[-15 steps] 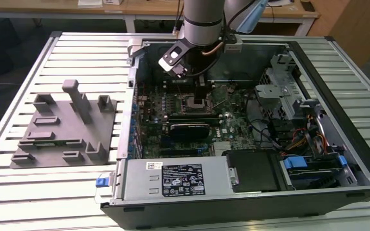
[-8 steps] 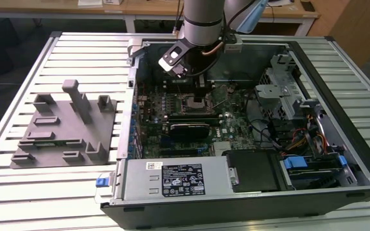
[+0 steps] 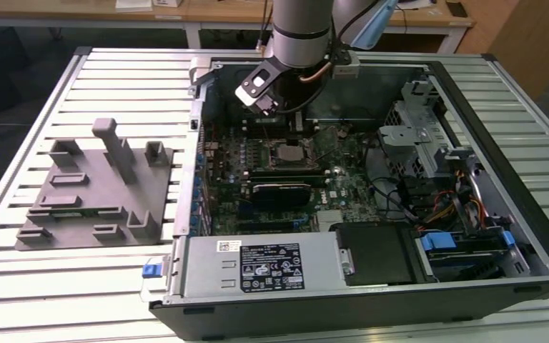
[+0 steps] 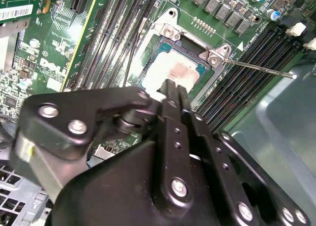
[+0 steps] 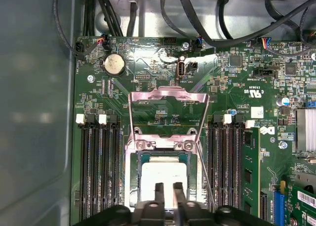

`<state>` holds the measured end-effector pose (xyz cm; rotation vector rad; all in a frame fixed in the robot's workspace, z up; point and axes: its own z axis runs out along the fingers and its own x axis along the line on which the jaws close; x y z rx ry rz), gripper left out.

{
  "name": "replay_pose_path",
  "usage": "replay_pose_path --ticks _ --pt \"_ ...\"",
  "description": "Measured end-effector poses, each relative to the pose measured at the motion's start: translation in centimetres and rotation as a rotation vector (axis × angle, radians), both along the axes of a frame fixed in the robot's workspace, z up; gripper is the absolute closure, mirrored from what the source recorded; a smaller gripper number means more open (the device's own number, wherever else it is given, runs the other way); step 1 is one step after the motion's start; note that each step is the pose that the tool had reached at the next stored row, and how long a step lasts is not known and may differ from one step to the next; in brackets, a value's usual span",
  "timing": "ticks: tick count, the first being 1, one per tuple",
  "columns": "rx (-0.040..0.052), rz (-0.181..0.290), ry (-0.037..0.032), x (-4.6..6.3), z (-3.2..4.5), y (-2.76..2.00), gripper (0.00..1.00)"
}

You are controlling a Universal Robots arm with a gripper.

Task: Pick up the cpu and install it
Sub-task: 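Place the cpu into insertion slot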

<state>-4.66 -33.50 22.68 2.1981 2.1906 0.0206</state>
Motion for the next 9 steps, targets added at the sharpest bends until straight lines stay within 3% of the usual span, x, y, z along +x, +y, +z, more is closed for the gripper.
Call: replay_pose_path --ticks 1,3,9 --pt "0.0 0.0 0.0 0.0 0.0 0.0 0.87" --pt "-0.0002 0.0 0.0 0.0 0.0 0.0 0.89" --pt "-0.0003 0.0 0.0 0.01 0.0 0.0 0.89"
